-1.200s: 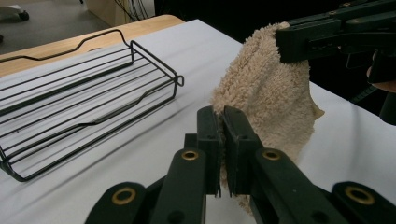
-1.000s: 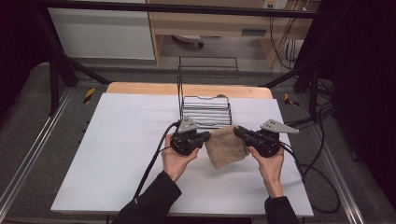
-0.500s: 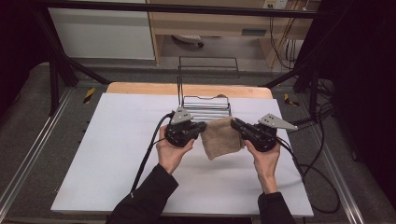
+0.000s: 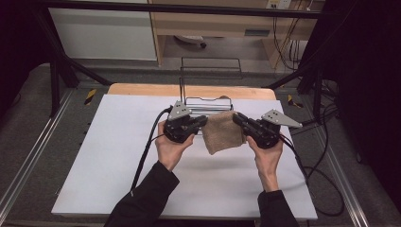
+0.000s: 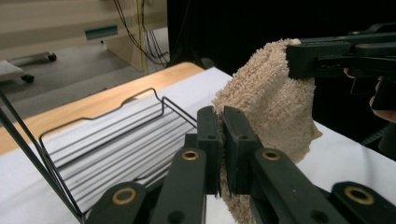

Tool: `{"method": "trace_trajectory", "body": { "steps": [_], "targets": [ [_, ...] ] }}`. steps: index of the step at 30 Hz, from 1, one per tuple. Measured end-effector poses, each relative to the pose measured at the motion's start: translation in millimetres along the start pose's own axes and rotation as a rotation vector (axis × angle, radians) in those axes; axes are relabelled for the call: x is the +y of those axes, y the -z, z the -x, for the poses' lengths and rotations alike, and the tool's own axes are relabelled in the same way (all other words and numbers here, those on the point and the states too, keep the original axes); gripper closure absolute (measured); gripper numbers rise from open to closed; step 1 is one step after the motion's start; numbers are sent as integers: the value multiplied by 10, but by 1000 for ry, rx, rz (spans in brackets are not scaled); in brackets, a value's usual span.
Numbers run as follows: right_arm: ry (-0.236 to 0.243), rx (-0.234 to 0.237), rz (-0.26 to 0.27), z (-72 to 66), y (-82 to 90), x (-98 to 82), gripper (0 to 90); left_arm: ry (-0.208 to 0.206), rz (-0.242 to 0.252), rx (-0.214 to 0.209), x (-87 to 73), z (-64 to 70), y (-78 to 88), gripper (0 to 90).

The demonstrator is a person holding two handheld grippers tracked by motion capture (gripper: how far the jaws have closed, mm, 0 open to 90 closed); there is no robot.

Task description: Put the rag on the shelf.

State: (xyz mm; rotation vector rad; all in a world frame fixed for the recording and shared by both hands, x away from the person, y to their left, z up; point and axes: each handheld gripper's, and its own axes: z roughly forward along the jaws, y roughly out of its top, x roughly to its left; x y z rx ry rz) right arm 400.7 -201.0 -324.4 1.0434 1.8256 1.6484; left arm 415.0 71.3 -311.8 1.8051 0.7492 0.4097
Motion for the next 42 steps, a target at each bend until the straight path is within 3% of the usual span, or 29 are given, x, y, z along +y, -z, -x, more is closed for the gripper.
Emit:
{"method": "trace_trajectory", "body": {
  "steps": [16, 26, 42],
  "targets": [
    [8, -3, 63, -49, -99, 227, 829, -3, 40, 22, 269, -140, 80, 857],
    [33, -22, 114, -116, -120, 476, 830, -8, 85, 33, 485, -188, 146, 857],
    [51, -36, 156, -174, -214, 712, 831, -7, 150, 54, 700, -293, 216, 858]
  ]
}}
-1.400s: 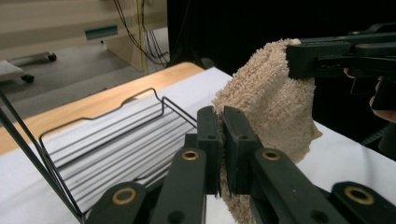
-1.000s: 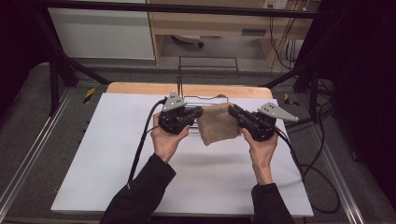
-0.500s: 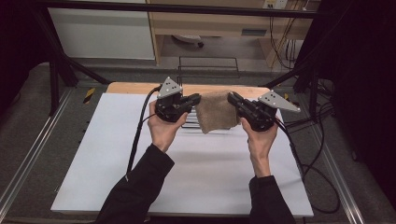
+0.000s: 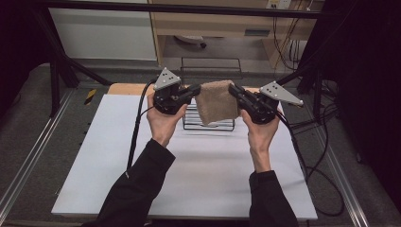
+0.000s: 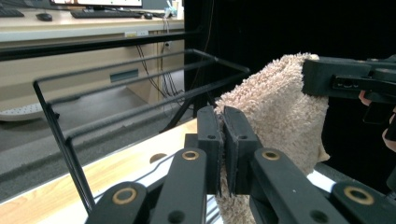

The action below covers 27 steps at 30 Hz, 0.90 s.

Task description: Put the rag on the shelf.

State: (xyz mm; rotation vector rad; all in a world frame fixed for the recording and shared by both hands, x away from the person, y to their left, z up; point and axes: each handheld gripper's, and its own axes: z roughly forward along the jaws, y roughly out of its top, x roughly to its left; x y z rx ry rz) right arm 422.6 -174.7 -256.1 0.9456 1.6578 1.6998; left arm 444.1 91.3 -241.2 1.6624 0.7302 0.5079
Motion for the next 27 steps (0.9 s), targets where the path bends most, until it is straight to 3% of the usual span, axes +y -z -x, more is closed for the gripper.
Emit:
{"method": "trace_trajectory", "body": {
  "steps": [27],
  "targets": [
    [8, -23, 68, -8, -225, 330, 831, -14, 92, 21, 351, -160, 20, 859]
  ]
}}
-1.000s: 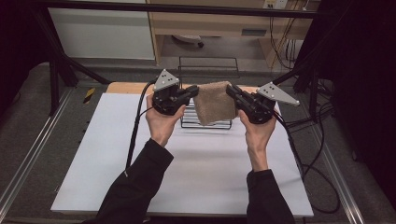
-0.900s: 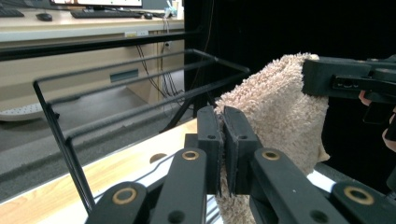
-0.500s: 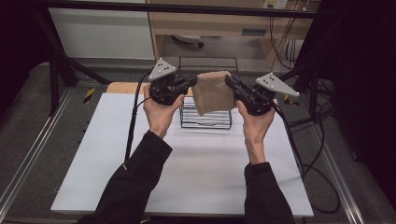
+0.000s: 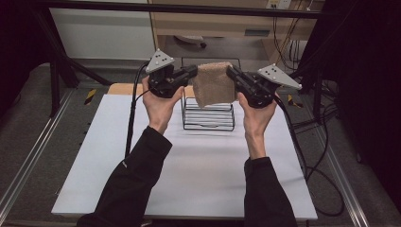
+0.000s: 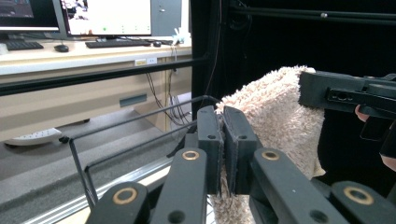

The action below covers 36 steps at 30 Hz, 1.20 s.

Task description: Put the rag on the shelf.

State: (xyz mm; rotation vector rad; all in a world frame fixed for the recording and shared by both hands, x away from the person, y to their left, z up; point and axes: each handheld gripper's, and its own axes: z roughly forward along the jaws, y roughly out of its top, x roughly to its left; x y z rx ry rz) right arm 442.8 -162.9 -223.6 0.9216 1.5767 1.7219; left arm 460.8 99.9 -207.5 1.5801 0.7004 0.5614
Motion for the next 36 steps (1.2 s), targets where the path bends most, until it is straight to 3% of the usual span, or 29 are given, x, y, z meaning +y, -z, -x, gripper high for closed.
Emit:
{"method": "trace_trajectory", "body": {
  "steps": [17, 29, 36],
  "targets": [
    [13, 0, 33, -18, -178, 225, 831, -20, 43, 21, 231, -136, -26, 859],
    [8, -6, 57, 30, -257, 328, 831, -62, 37, 35, 411, -184, -109, 860],
    [10, -4, 65, 59, -310, 372, 831, -62, 42, 37, 473, -233, -153, 860]
  ]
}}
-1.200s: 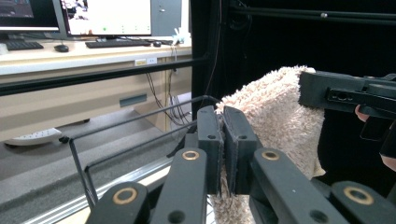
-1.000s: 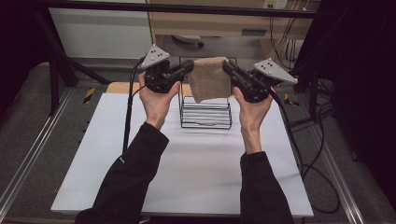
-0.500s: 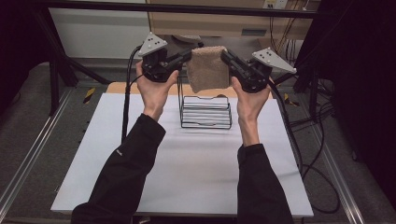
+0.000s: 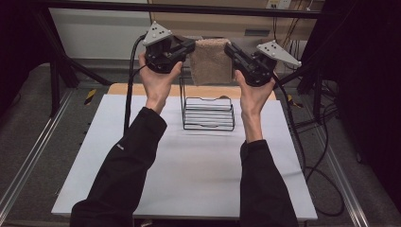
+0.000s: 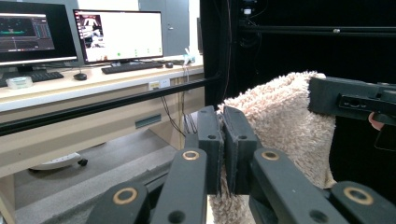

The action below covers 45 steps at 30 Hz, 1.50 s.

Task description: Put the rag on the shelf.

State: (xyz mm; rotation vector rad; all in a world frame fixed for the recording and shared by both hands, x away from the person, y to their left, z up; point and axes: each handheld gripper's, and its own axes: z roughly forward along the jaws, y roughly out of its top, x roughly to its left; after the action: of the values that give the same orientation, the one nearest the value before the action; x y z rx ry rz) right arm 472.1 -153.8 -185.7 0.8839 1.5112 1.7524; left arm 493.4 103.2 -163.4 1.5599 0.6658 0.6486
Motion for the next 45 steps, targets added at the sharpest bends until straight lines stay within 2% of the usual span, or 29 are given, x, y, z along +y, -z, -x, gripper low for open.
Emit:
{"method": "trace_trajectory", "body": {
  "steps": [6, 7, 8, 13, 14, 18, 27, 31, 36, 45],
  "targets": [
    [-9, -5, 5, 45, -72, 9, 831, -18, 2, 3, 65, -56, -63, 860],
    [-12, -7, 4, 52, -84, 7, 831, -26, -2, 21, 76, -70, -70, 860],
    [-11, -7, 3, 58, -96, 4, 831, -27, -3, 7, 84, -72, -87, 860],
    [-13, -14, 2, 99, -158, -2, 831, -38, -10, 11, 126, -110, -161, 861],
    [-11, -15, 3, 107, -168, 0, 831, -44, -15, 31, 132, -122, -174, 861],
    [-6, -16, 6, 132, -203, 13, 830, -42, -4, 14, 131, -153, -222, 861],
    [-7, -31, -30, 179, -291, -58, 831, -40, -18, 8, 17, -239, -307, 861],
    [-15, -30, -44, 212, -324, -106, 831, -52, -29, 9, -22, -255, -335, 861],
    [-19, -34, -56, 251, -346, -182, 830, -62, -50, 10, -81, -260, -369, 861],
    [-34, -31, -87, 282, -288, -329, 829, -73, -75, -20, -234, -218, -354, 860]
  ]
}}
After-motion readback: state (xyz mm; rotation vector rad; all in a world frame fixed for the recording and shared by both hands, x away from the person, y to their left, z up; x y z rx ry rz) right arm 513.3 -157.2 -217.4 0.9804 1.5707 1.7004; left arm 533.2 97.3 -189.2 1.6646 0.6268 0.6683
